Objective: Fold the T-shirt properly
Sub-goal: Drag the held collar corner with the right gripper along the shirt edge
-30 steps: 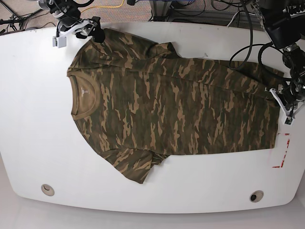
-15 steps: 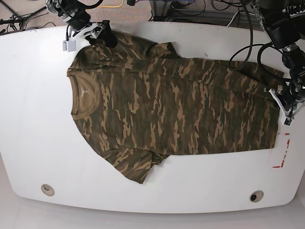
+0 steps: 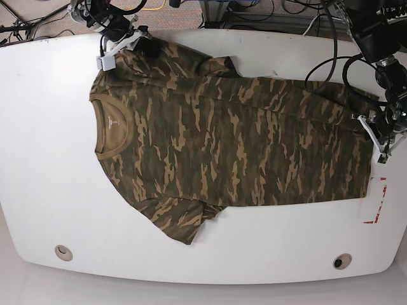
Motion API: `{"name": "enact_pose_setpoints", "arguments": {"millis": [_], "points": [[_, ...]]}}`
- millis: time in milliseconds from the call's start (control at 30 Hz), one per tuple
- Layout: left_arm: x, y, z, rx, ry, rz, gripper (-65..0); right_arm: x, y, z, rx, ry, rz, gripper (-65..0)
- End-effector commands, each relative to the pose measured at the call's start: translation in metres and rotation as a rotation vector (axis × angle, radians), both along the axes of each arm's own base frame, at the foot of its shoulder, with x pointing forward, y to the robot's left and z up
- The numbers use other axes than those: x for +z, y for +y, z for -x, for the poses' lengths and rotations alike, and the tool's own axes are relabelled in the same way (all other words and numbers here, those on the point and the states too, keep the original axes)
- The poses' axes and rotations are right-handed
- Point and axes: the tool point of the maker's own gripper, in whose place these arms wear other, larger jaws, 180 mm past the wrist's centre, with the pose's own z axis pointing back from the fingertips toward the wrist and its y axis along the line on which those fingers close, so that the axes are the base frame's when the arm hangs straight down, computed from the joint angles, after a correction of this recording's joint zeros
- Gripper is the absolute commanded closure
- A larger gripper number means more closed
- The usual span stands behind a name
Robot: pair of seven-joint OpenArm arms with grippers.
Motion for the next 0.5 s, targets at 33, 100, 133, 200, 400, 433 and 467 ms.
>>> {"name": "enact_pose_setpoints", "arguments": {"millis": [33,100,133,200,400,433,467], "points": [[0.019,0.007,-0.011,-0.002,-0.052,-0.024,-4.3,0.002,-0.006,0.005,-0.005,0.005,0.019,0.0],[0.019,0.007,-0.011,-0.002,-0.052,-0.024,-4.3,0.001,-0.007,0.009,-0.006,0.016,0.019,0.0],[0.019,0.007,-0.011,-0.002,-0.052,-0.024,-4.3,0.0,-0.007,0.013,-0.005,0.022,0.018,0.0],[0.019,0.007,-0.011,-0.002,-0.052,-0.024,-4.3,0.004,-0.008,0.017,0.005,0.017,0.029,0.0],[0.02,0.009,-0.011,-0.002,-0.052,-0.028,-4.3,0.031,-0.007,0.022,0.054,-0.038,0.094,0.0],[0.019,0.009,-0.01,-0.002,-0.051,-0.028,-4.3,0.036,-0.007,0.022,0.063,-0.05,0.104,0.0],[0.019,0.009,-0.01,-0.002,-0.051,-0.028,-4.3,0.045,-0.005,0.021,0.085,-0.081,0.122,0.0]]}}
